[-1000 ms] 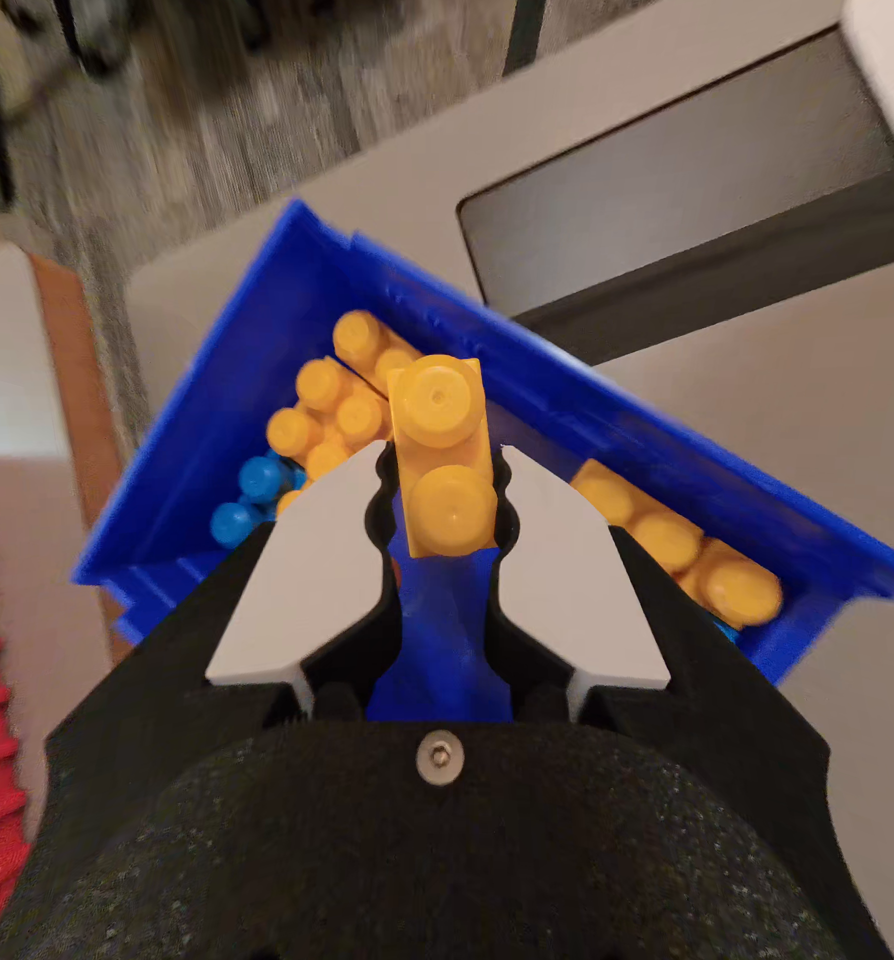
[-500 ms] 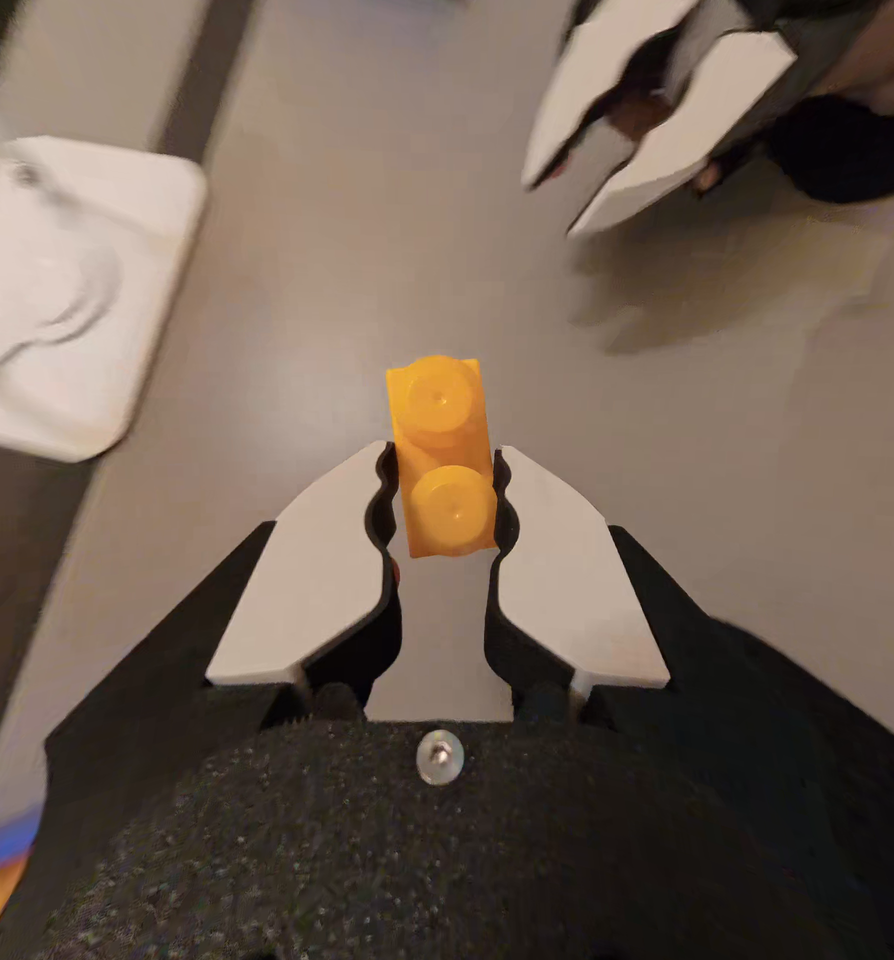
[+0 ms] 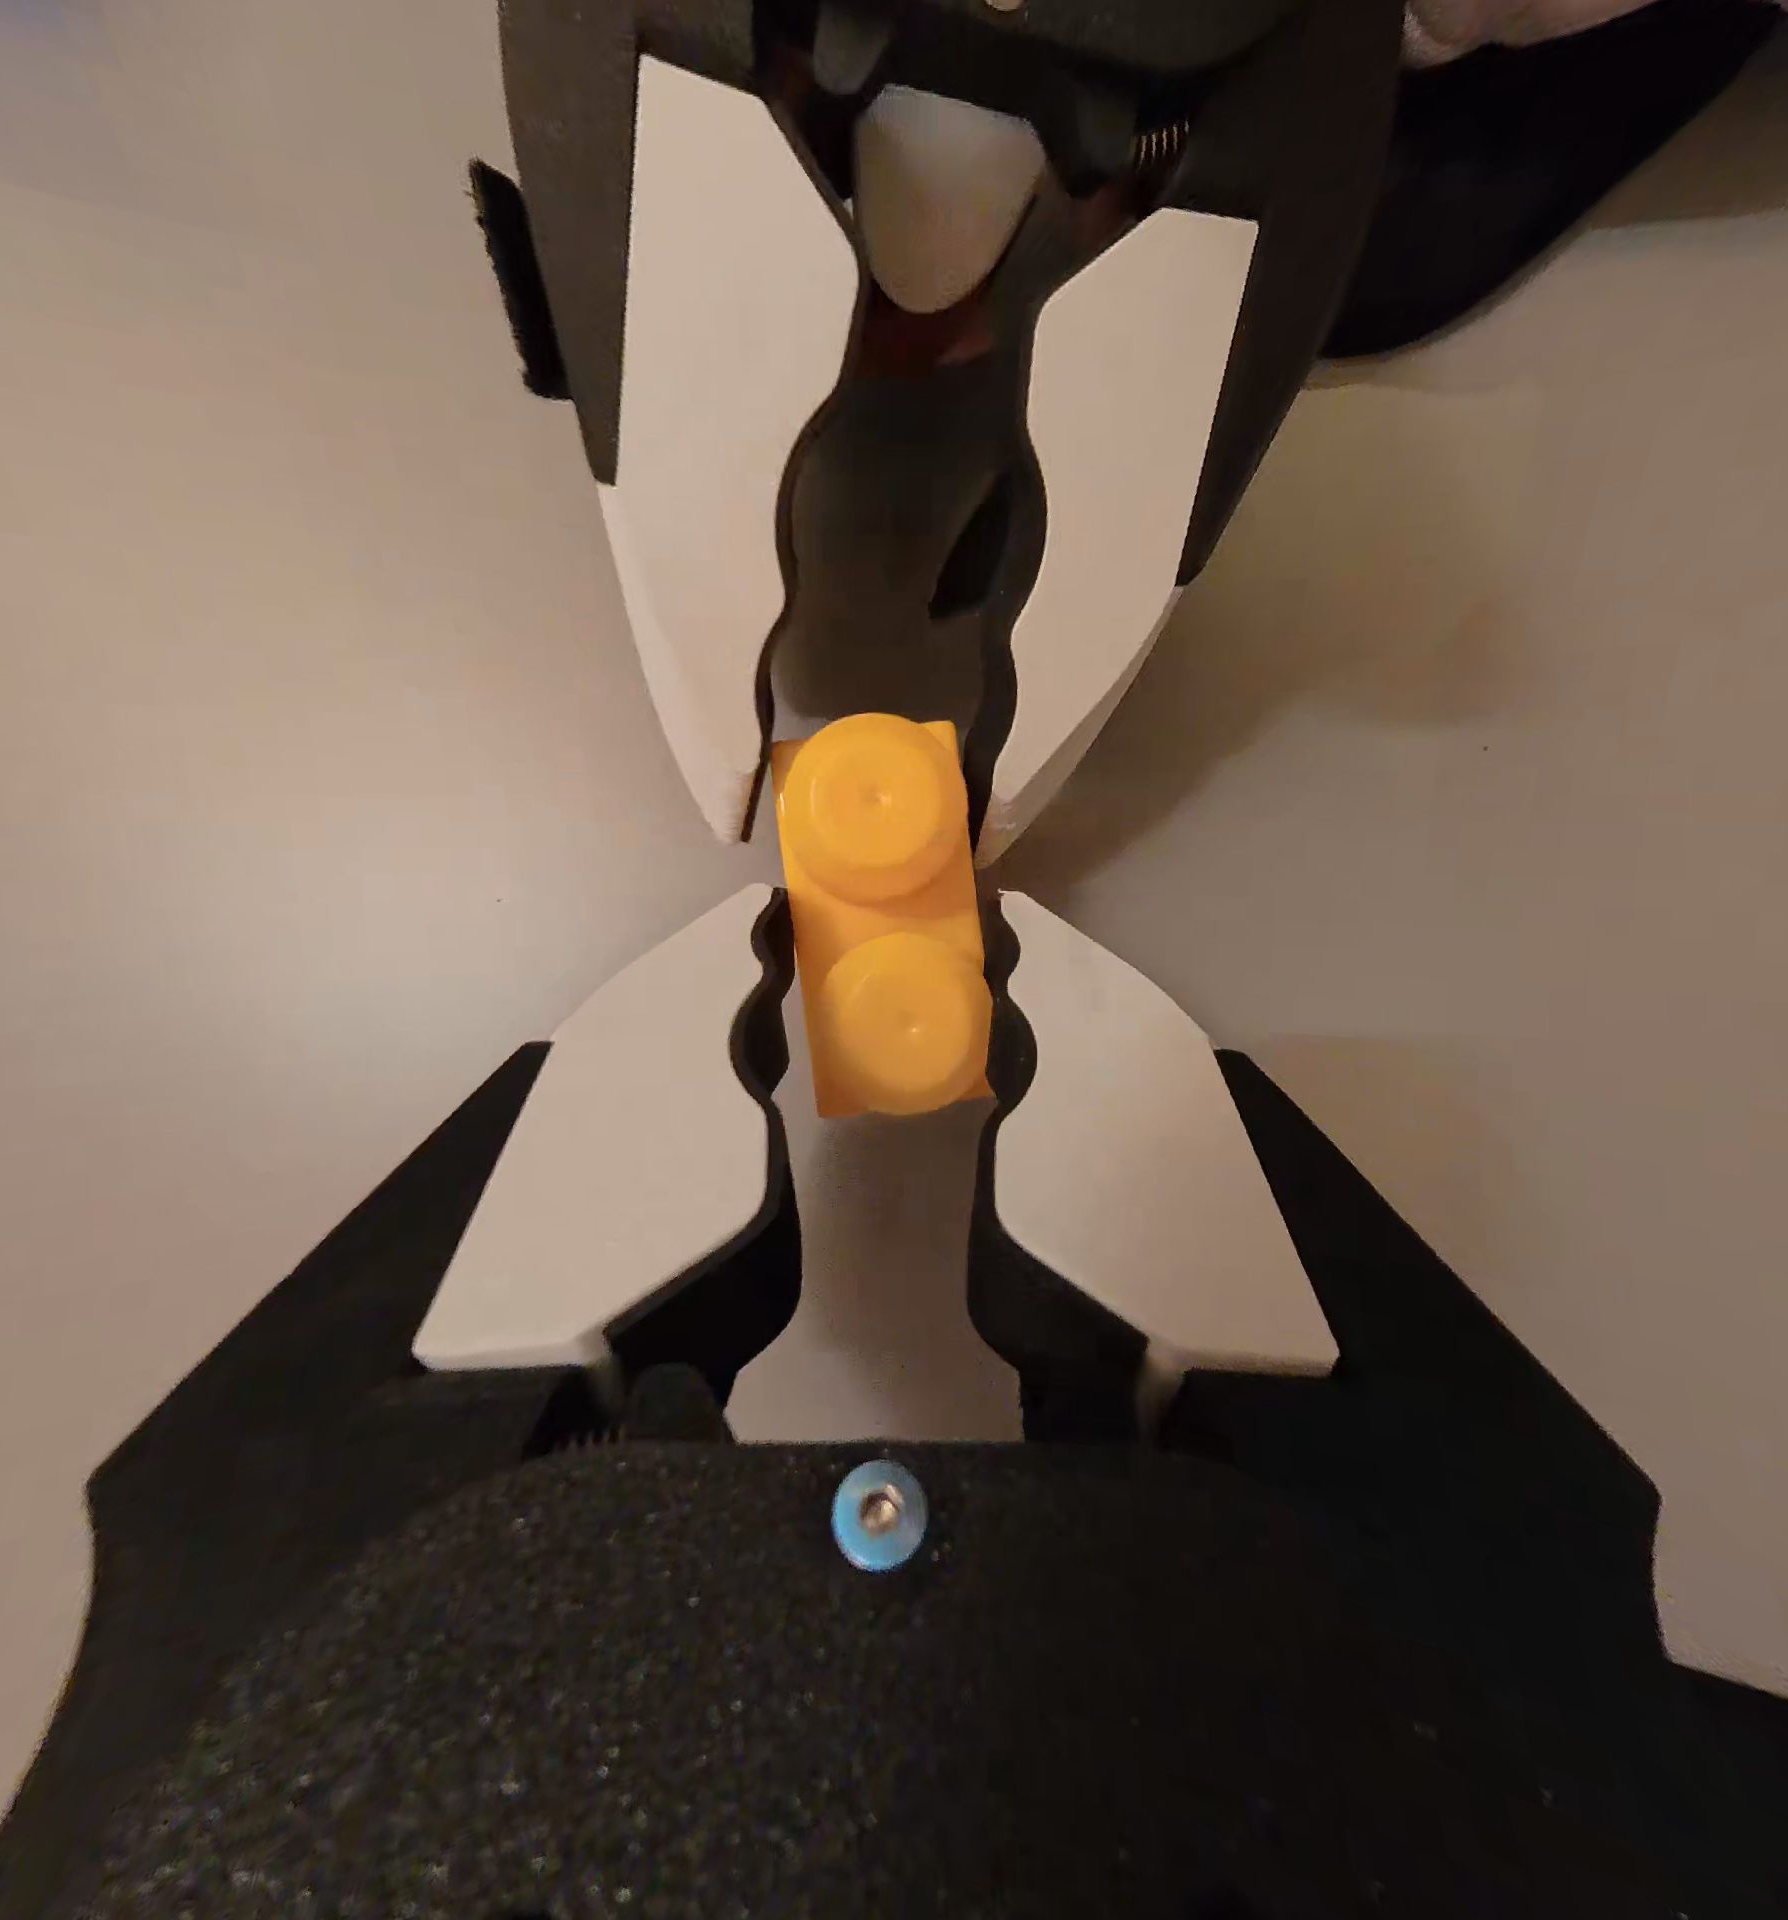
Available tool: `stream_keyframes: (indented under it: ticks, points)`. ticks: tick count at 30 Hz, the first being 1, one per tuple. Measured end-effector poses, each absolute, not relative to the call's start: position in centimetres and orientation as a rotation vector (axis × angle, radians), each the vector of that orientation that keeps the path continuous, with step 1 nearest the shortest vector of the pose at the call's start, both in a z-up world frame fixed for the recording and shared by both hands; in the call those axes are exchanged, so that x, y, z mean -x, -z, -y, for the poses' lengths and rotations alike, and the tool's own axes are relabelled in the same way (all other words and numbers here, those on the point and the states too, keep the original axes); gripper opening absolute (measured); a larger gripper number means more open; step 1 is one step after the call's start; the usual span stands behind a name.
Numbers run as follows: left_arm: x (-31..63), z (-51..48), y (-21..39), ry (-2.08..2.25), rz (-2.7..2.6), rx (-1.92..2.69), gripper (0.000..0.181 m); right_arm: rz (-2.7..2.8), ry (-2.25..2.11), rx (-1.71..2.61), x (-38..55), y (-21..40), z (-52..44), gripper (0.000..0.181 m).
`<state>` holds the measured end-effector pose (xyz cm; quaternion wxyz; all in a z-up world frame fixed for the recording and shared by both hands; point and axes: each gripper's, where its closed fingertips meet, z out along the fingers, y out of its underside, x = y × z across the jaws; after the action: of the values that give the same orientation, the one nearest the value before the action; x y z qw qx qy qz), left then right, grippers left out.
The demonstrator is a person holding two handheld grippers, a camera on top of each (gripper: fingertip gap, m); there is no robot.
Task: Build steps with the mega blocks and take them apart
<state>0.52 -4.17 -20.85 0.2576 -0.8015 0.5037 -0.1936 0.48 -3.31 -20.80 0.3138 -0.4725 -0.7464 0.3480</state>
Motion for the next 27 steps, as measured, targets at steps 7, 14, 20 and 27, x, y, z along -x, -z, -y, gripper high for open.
stream_keyframes:
  ticks: [7,14,20,27]
  points:
    - [3.9,3.1,16.5,0.464,-1.099,2.111,0.049,1.986,-0.881,1.291,-1.2,21.3,2.4,0.035]
    - [25.5,2.4,7.8,0.006,-0.531,2.138,0.037,1.984,-0.817,1.347,-1.4,22.1,1.5,0.045]
    - [41.9,5.8,11.5,-0.119,-0.162,2.476,0.04,1.864,-0.973,1.348,-1.1,19.2,1.4,0.063]
    - [46.3,7.3,17.4,-0.045,-0.046,2.694,0.042,1.667,-1.086,1.371,-1.2,16.9,-0.6,0.051]
